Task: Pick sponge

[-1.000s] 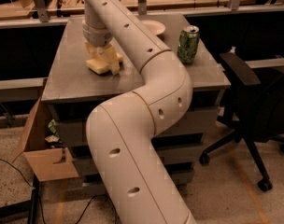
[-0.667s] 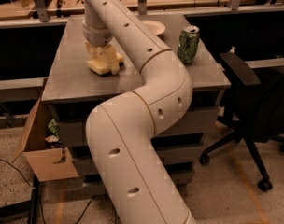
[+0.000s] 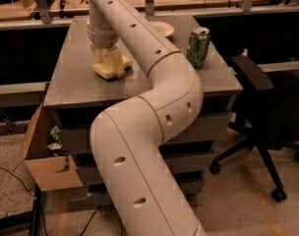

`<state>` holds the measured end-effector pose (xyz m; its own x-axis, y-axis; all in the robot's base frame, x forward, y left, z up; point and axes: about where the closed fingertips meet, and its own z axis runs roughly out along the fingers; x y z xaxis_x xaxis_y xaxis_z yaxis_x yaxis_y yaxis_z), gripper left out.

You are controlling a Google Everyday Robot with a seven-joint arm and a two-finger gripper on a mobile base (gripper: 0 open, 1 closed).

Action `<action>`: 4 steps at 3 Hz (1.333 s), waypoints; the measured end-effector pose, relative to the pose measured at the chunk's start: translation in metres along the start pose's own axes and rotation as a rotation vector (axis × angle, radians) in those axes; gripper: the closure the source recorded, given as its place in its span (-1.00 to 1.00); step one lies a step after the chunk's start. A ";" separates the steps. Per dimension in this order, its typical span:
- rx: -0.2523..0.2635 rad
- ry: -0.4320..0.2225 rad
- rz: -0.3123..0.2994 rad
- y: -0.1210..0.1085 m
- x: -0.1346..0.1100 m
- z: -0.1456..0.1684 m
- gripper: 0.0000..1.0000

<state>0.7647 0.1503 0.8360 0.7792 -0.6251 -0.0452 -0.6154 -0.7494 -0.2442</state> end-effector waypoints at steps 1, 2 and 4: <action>0.000 0.000 0.000 0.000 0.000 -0.002 0.73; 0.000 0.000 0.001 0.000 0.000 -0.002 0.85; 0.001 0.001 0.001 0.000 -0.001 -0.005 1.00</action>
Offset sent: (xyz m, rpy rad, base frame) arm -0.0004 -0.0004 0.0012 -0.0002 -0.0002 -0.0005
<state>0.7631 0.1496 0.8408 0.7785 -0.6261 -0.0448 -0.6161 -0.7485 -0.2451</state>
